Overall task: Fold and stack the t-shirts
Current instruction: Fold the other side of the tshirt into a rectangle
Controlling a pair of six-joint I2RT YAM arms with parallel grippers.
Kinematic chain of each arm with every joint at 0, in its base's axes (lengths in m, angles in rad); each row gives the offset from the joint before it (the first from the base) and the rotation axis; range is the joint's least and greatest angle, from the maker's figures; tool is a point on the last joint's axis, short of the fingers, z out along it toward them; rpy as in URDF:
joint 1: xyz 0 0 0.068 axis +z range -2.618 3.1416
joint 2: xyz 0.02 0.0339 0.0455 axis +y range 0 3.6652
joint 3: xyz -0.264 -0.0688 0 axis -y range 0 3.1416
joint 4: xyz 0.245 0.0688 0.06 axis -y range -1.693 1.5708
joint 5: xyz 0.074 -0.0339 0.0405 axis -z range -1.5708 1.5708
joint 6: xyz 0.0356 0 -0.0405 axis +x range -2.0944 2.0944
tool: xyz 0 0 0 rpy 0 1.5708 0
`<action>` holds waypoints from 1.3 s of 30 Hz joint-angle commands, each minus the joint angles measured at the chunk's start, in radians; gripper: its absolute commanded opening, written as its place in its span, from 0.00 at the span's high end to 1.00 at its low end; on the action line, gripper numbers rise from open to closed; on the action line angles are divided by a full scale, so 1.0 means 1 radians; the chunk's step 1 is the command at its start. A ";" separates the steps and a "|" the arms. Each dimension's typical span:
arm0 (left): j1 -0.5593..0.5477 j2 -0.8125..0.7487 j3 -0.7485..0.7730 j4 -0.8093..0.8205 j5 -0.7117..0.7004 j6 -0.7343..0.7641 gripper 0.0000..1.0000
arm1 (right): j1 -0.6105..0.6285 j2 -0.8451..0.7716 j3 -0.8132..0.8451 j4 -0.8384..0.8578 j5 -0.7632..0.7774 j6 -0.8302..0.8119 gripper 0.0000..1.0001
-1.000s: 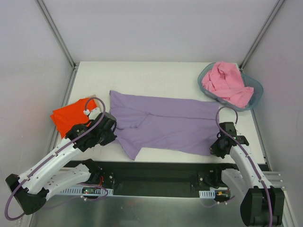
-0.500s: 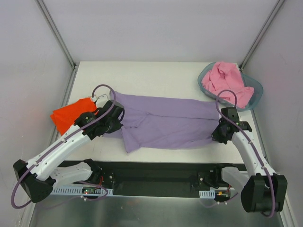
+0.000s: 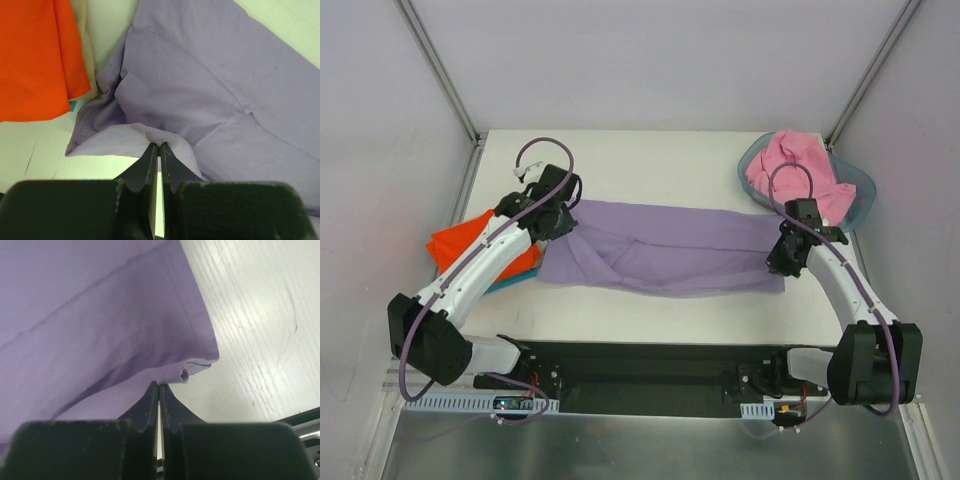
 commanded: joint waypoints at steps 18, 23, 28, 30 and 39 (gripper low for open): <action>0.150 0.231 0.239 0.039 0.056 0.123 1.00 | -0.005 0.173 0.219 0.012 0.219 -0.014 0.99; 0.162 0.294 0.299 0.041 0.058 0.145 1.00 | -0.006 0.229 0.244 0.030 0.193 -0.008 0.98; 0.183 0.358 0.350 0.043 0.070 0.174 1.00 | -0.006 0.291 0.283 0.035 0.199 -0.006 0.97; 0.186 0.398 0.379 0.043 0.067 0.188 1.00 | -0.006 0.315 0.308 0.035 0.214 -0.008 0.96; 0.225 0.579 0.488 0.039 0.134 0.224 0.98 | -0.006 0.450 0.431 0.035 0.254 -0.049 0.86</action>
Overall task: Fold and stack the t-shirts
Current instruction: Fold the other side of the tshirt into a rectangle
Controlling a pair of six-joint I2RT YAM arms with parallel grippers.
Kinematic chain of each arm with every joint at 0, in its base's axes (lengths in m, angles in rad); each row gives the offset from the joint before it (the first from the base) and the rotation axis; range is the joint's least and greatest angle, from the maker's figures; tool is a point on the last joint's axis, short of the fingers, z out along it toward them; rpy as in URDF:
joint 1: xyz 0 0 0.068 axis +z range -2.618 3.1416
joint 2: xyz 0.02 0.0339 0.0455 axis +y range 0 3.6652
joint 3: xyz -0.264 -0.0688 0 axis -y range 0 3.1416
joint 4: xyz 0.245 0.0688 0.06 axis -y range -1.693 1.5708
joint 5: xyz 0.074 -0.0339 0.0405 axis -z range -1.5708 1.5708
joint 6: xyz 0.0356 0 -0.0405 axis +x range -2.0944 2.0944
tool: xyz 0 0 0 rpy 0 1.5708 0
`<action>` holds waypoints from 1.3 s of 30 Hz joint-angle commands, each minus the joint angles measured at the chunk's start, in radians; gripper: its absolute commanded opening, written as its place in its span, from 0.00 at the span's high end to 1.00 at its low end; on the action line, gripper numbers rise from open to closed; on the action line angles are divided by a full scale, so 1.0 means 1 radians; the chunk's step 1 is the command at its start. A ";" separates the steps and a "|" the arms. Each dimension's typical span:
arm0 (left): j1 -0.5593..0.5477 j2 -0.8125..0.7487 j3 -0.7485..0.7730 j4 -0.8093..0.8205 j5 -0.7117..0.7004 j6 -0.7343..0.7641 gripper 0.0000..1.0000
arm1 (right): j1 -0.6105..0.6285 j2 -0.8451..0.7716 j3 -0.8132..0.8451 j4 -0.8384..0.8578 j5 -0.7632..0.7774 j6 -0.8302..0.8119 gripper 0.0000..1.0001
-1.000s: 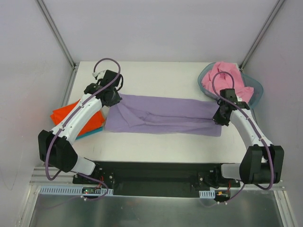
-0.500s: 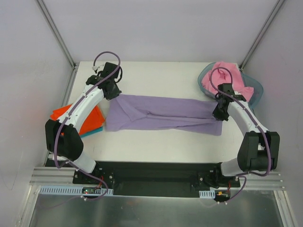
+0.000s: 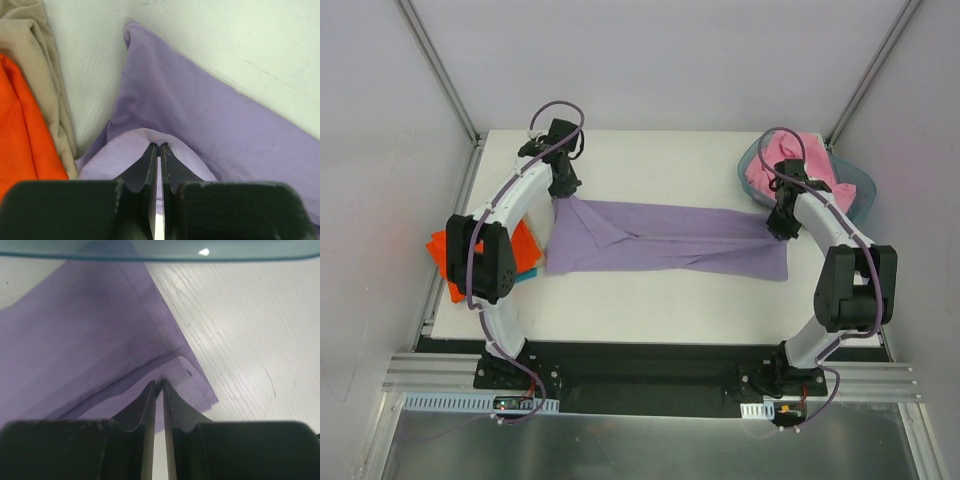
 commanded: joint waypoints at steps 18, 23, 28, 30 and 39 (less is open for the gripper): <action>0.040 -0.054 -0.123 0.014 0.235 0.006 0.01 | 0.113 -0.126 -0.056 0.040 -0.157 -0.113 0.03; 0.006 -0.100 -0.266 0.110 0.403 -0.018 0.01 | 0.125 -0.091 -0.135 0.146 -0.329 -0.109 0.03; -0.022 -0.061 -0.316 0.198 0.464 -0.057 0.01 | 0.125 0.006 -0.076 0.169 -0.395 -0.092 0.03; -0.031 -0.041 -0.315 0.209 0.473 -0.066 0.02 | 0.125 0.034 -0.063 0.176 -0.397 -0.086 0.03; -0.051 0.067 -0.274 0.276 0.553 -0.098 0.02 | 0.112 0.081 -0.078 0.173 -0.392 -0.092 0.03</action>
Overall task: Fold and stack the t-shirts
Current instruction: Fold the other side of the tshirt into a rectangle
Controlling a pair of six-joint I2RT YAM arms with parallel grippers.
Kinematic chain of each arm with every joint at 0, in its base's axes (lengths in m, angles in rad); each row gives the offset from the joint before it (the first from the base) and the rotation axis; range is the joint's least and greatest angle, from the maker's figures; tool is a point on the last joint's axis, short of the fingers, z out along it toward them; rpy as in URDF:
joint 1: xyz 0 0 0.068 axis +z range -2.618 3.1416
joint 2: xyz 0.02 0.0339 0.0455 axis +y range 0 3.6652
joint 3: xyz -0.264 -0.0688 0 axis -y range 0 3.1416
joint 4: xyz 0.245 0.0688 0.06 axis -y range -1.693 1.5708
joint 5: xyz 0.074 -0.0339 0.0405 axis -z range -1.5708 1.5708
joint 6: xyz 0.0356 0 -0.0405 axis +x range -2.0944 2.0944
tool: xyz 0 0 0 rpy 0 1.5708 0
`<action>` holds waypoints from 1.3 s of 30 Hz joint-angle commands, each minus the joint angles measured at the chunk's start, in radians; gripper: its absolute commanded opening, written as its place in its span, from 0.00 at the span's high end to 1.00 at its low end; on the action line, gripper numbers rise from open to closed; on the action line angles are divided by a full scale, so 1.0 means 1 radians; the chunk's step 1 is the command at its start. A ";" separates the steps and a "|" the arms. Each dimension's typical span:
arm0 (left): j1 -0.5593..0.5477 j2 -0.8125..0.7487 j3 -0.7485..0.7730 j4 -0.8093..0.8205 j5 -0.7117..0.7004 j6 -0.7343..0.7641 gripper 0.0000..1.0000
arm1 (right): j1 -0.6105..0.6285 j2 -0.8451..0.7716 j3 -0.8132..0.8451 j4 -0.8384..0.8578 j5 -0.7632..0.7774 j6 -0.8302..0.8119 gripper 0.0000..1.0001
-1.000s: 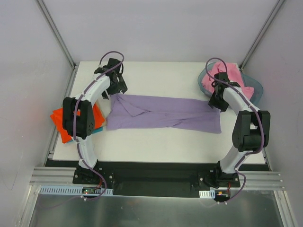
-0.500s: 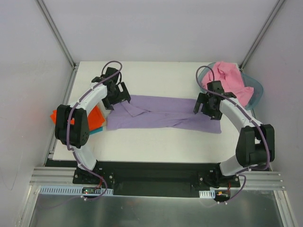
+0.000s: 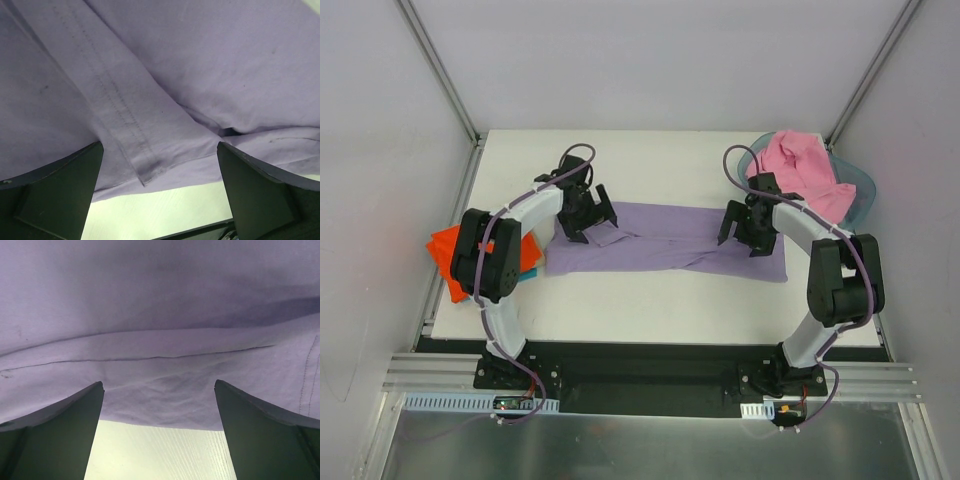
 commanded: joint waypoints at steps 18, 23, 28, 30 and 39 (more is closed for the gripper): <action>-0.030 0.159 0.254 0.097 0.042 -0.066 0.02 | -0.039 -0.003 0.001 0.025 -0.020 -0.014 0.03; -0.030 0.272 0.441 0.105 0.046 -0.047 0.01 | -0.042 -0.026 -0.003 0.024 -0.014 -0.018 0.03; -0.036 0.231 0.423 0.105 0.040 -0.013 0.01 | -0.043 -0.060 -0.010 0.025 -0.002 -0.028 0.03; -0.044 0.152 0.346 0.103 0.013 0.003 0.01 | -0.043 -0.063 0.000 0.022 0.010 -0.031 0.03; -0.148 -0.197 -0.048 0.105 -0.112 -0.008 0.01 | -0.042 -0.065 -0.040 0.043 0.007 -0.031 0.03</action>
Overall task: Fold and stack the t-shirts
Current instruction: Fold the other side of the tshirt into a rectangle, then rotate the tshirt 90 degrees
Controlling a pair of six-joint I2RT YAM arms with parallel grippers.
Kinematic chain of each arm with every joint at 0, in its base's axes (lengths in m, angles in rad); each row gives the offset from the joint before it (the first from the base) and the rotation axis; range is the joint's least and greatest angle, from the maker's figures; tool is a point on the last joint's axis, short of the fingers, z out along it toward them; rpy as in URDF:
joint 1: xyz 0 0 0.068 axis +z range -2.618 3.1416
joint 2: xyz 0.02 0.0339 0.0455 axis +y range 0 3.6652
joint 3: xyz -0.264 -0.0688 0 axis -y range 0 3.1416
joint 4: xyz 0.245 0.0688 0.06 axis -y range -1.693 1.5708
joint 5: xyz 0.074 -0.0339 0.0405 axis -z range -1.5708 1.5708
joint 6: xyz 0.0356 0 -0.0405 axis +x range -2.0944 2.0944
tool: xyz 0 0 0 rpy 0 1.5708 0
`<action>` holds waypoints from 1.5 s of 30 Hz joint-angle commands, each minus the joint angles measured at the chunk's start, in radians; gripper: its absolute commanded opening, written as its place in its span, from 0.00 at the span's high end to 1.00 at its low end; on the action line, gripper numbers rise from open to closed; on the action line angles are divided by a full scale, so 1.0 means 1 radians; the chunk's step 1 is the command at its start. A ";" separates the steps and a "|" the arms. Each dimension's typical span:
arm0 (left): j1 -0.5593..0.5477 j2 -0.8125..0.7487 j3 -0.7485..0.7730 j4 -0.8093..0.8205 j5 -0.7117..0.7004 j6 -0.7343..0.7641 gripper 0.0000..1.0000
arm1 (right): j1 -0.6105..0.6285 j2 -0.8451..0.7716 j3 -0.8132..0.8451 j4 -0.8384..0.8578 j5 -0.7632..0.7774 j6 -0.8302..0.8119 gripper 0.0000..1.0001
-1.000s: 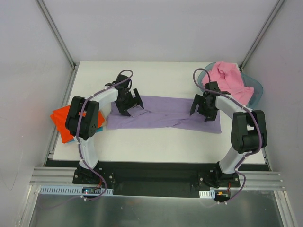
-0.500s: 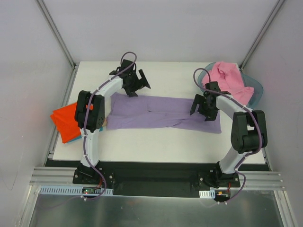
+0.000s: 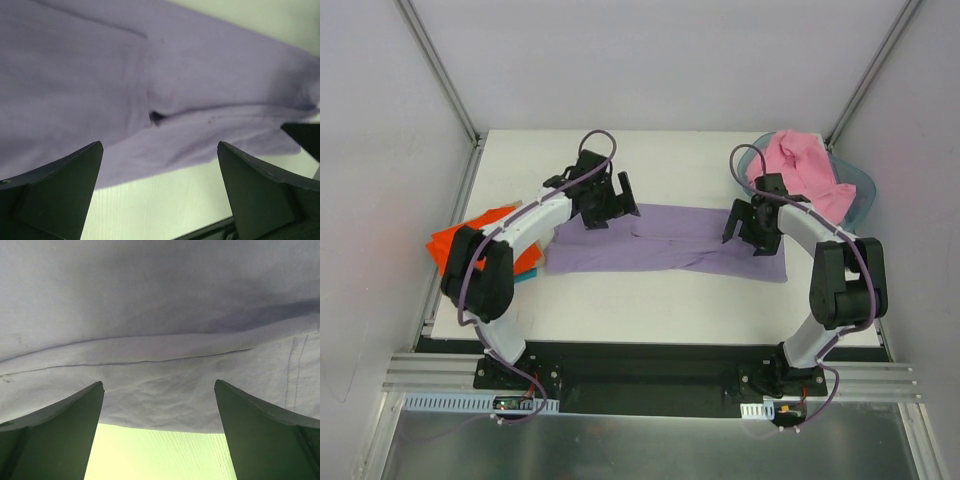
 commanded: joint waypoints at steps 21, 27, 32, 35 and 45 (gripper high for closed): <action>0.111 0.118 -0.102 -0.001 -0.080 -0.019 0.01 | -0.100 -0.134 -0.320 0.098 -0.098 0.012 0.03; 0.114 0.265 0.108 -0.005 0.005 0.035 0.01 | -0.090 -0.229 -0.437 0.044 -0.153 0.012 0.03; 0.114 0.477 0.384 -0.033 0.058 0.018 0.01 | 0.044 -0.335 -0.465 -0.049 -0.184 0.018 0.03; 0.114 0.587 0.542 -0.034 0.101 -0.054 0.01 | 0.202 -0.330 -0.449 -0.100 -0.166 0.038 0.03; 0.096 0.849 0.999 -0.010 0.167 -0.183 0.01 | 0.838 -0.197 -0.370 0.075 -0.408 0.158 0.03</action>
